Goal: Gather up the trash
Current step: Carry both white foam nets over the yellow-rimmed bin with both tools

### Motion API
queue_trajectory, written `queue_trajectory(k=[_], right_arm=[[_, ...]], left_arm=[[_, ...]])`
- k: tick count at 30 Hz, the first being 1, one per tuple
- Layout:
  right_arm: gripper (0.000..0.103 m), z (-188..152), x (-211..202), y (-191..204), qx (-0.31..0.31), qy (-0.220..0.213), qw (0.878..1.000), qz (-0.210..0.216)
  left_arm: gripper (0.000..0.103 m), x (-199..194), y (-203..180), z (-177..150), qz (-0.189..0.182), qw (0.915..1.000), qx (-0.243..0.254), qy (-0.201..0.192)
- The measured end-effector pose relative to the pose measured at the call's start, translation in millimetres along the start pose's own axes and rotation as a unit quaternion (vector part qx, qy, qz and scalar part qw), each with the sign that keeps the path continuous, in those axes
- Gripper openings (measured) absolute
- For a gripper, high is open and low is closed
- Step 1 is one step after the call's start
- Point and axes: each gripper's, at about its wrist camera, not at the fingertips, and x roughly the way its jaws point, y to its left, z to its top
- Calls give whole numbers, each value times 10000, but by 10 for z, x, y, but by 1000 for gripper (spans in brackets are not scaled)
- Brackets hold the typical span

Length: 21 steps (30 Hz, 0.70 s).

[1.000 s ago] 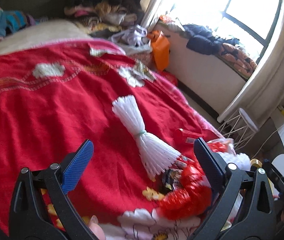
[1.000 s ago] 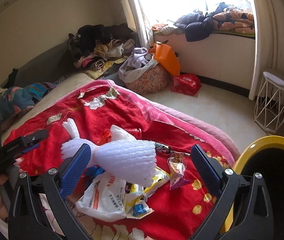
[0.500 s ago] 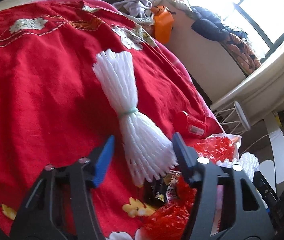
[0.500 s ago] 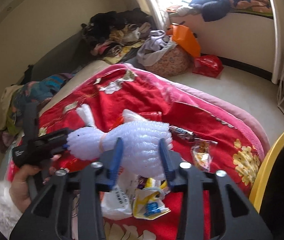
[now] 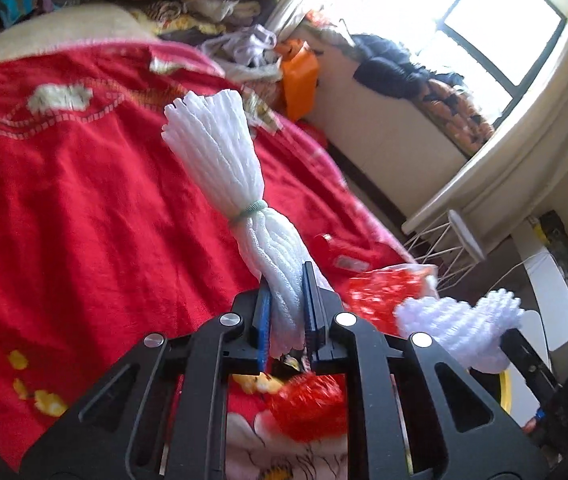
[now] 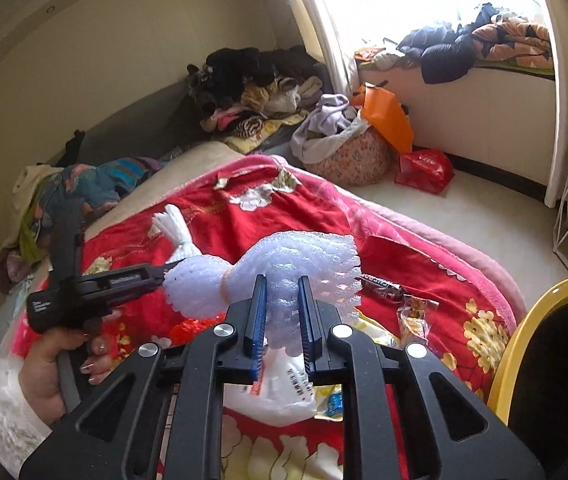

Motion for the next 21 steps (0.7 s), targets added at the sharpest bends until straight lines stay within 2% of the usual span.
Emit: queue_trajectory(k=[7, 15, 21], right_arm=[[15, -18, -264, 18, 94, -241, 9997, -47], [15, -37, -442, 23, 117, -321, 9991, -254], [15, -83, -586, -19, 195, -328, 9984, -415]], left_arm=[[9, -369, -122, -64, 13, 9992, 321, -220], [9, -593, -248, -183, 59, 9981, 556, -245], [9, -722, -363, -276, -105, 9971, 710, -256]])
